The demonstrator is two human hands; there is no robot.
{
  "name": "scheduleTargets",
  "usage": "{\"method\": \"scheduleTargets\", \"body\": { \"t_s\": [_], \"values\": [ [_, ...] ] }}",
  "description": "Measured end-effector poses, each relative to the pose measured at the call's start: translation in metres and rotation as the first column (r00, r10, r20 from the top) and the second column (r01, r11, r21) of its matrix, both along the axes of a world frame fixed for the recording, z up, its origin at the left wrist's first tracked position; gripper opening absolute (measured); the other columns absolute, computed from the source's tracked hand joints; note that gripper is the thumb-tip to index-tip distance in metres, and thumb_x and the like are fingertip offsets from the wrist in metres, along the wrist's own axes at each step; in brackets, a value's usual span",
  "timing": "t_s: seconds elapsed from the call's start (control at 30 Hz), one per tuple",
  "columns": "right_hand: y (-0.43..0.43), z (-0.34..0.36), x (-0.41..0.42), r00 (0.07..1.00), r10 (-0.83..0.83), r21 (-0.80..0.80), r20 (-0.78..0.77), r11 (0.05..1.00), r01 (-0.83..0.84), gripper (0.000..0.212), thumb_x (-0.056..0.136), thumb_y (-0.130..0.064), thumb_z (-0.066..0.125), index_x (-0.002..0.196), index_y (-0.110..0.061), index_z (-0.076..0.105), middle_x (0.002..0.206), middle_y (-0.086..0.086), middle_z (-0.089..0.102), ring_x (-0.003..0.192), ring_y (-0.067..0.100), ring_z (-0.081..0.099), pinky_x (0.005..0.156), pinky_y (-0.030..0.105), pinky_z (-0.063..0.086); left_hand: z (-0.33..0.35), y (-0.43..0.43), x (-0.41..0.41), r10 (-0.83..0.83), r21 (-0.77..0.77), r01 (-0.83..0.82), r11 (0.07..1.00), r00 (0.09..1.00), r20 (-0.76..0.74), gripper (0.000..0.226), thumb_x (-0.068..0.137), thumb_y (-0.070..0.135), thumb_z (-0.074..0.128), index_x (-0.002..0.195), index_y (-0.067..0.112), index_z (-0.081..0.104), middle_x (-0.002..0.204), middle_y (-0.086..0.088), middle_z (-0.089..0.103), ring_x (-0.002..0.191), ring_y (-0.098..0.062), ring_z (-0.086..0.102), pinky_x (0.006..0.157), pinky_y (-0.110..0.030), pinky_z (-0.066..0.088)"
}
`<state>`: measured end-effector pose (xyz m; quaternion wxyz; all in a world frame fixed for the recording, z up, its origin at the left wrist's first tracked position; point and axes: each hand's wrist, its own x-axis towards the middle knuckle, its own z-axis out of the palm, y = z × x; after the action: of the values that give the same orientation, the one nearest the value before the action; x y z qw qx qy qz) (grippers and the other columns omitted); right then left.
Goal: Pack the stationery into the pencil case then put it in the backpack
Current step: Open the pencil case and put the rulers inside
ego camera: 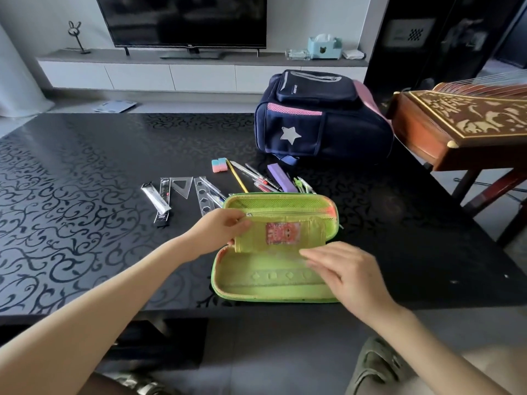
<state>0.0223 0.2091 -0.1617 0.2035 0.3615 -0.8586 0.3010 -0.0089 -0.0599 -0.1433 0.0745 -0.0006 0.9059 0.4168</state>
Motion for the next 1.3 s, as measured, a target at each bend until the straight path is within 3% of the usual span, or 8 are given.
{"method": "scheduleTargets", "body": {
  "t_s": [0.2, 0.43, 0.6, 0.7, 0.83, 1.03, 1.17, 1.3],
  "values": [
    [0.016, 0.003, -0.009, 0.978, -0.059, 0.254, -0.202, 0.961, 0.11, 0.015, 0.076, -0.02, 0.075, 0.09, -0.02, 0.076, 0.079, -0.008, 0.072, 0.069, 0.016, 0.063, 0.058, 0.031, 0.05, -0.003, 0.002, 0.003, 0.002, -0.026, -0.004, 1.0, 0.998, -0.07, 0.03, 0.09, 0.034, 0.053, 0.079, 0.007, 0.06, 0.081, -0.021, 0.065, 0.071, -0.029, 0.067, 0.08, -0.047, 0.054],
    [-0.007, -0.007, -0.012, 0.955, -0.166, 0.468, -0.247, 0.842, 0.267, 0.04, 0.058, -0.012, 0.085, 0.095, -0.023, 0.073, 0.073, -0.001, 0.057, 0.071, 0.023, 0.053, 0.063, 0.034, 0.039, -0.005, -0.001, 0.006, -0.025, -0.047, 0.02, 0.999, 0.995, -0.092, 0.037, 0.086, 0.044, 0.052, 0.082, 0.008, 0.06, 0.081, -0.022, 0.064, 0.071, -0.033, 0.063, 0.079, -0.048, 0.053],
    [0.003, 0.001, -0.003, 0.981, -0.194, 0.355, -0.014, 0.916, 0.187, 0.059, 0.042, 0.017, 0.079, 0.09, -0.018, 0.075, 0.062, -0.009, 0.063, 0.062, 0.016, 0.057, 0.056, 0.025, 0.048, -0.003, -0.001, 0.011, -0.032, -0.084, 0.026, 0.996, 0.997, -0.074, 0.026, 0.088, 0.037, 0.055, 0.077, 0.015, 0.063, 0.072, -0.013, 0.062, 0.064, -0.019, 0.056, 0.07, -0.034, 0.048],
    [-0.006, 0.016, -0.002, 0.985, -0.149, 0.205, 0.085, 0.97, 0.129, 0.053, 0.055, 0.026, 0.068, 0.092, -0.012, 0.075, 0.069, -0.005, 0.068, 0.068, 0.016, 0.062, 0.06, 0.033, 0.056, 0.007, -0.005, 0.012, -0.101, 0.048, 0.1, 0.994, 0.995, 0.024, 0.009, 0.086, 0.02, 0.062, 0.092, 0.021, 0.068, 0.086, -0.012, 0.068, 0.075, -0.012, 0.059, 0.081, -0.032, 0.049],
    [-0.041, 0.038, -0.017, 0.993, -0.067, 0.116, 0.098, 0.992, 0.055, 0.027, 0.078, 0.009, 0.064, 0.093, -0.011, 0.074, 0.078, -0.005, 0.071, 0.077, 0.013, 0.062, 0.074, 0.023, 0.049, 0.015, -0.024, 0.003, -0.133, 0.25, 0.093, 0.964, 0.98, 0.148, 0.047, 0.068, -0.007, 0.057, 0.104, 0.021, 0.066, 0.095, -0.009, 0.071, 0.084, -0.016, 0.064, 0.082, -0.03, 0.05],
    [-0.118, 0.049, -0.059, 0.987, -0.035, 0.112, 0.154, 0.994, 0.018, 0.016, 0.084, -0.005, 0.06, 0.091, -0.009, 0.074, 0.088, 0.003, 0.074, 0.086, 0.022, 0.064, 0.085, 0.026, 0.046, -0.014, -0.054, -0.025, 0.343, -0.23, -0.362, 0.903, 0.932, -0.119, 0.014, 0.081, 0.015, 0.06, 0.09, 0.018, 0.069, 0.085, -0.001, 0.065, 0.082, -0.019, 0.058, 0.072, -0.025, 0.042],
    [-0.168, 0.041, -0.094, 0.955, -0.11, 0.242, 0.275, 0.969, 0.042, 0.023, 0.088, -0.013, 0.049, 0.079, -0.007, 0.069, 0.083, 0.006, 0.071, 0.086, 0.028, 0.06, 0.077, 0.038, 0.048, -0.04, -0.059, -0.04, 0.267, -0.442, -0.344, 0.829, 0.936, -0.229, 0.037, 0.075, 0.048, 0.066, 0.1, 0.02, 0.067, 0.097, -0.008, 0.06, 0.097, -0.03, 0.053, 0.082, -0.032, 0.041],
    [-0.207, 0.036, -0.101, 0.977, -0.095, 0.482, 0.188, 0.876, -0.008, 0.022, 0.092, -0.02, 0.046, 0.082, -0.012, 0.064, 0.089, 0.007, 0.065, 0.095, 0.028, 0.052, 0.069, 0.032, 0.034, -0.045, -0.076, -0.052, 0.209, -0.468, -0.41, 0.783, 0.882, -0.423, 0.031, 0.086, 0.026, 0.047, 0.106, 0.013, 0.067, 0.108, -0.011, 0.06, 0.101, -0.032, 0.05, 0.089, -0.036, 0.038]
  ]
}}
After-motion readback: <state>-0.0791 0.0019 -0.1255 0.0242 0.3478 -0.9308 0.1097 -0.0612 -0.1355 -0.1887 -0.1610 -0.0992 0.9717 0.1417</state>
